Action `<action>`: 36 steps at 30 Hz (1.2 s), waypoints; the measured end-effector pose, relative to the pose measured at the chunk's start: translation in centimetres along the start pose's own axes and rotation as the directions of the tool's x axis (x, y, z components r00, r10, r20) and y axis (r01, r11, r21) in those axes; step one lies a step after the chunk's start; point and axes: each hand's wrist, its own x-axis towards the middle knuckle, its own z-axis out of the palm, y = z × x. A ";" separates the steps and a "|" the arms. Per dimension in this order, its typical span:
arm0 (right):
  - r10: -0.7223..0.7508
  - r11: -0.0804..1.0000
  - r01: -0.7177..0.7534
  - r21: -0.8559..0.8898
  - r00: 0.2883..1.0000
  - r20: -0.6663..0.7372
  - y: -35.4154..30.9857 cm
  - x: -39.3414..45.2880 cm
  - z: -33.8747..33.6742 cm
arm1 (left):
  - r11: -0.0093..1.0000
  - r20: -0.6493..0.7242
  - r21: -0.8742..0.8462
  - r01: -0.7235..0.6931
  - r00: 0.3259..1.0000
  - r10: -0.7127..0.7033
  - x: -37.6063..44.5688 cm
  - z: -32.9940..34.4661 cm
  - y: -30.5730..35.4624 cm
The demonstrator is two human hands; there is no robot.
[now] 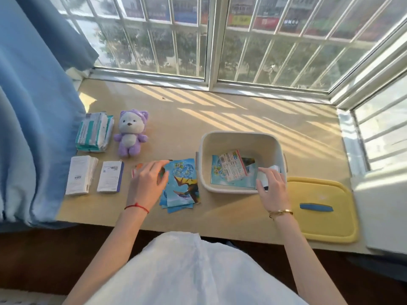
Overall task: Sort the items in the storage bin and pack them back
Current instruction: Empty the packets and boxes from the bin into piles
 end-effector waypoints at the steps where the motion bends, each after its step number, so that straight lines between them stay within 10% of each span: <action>1: -0.007 1.000 0.007 0.000 1.000 0.010 1.1 0.2 -0.6 | 1.000 -0.008 -0.003 0.007 1.000 -0.007 -0.4 0.7 1.3; 14: -0.024 0.996 0.004 0.085 0.973 0.231 7.8 7.2 -0.1 | 0.998 0.095 -0.053 0.016 0.995 -0.011 2.9 9.3 11.0; 36: 0.154 0.969 -0.230 0.087 0.844 0.514 11.8 17.3 18.2 | 0.988 0.502 0.052 0.143 0.852 -0.149 14.8 30.5 3.8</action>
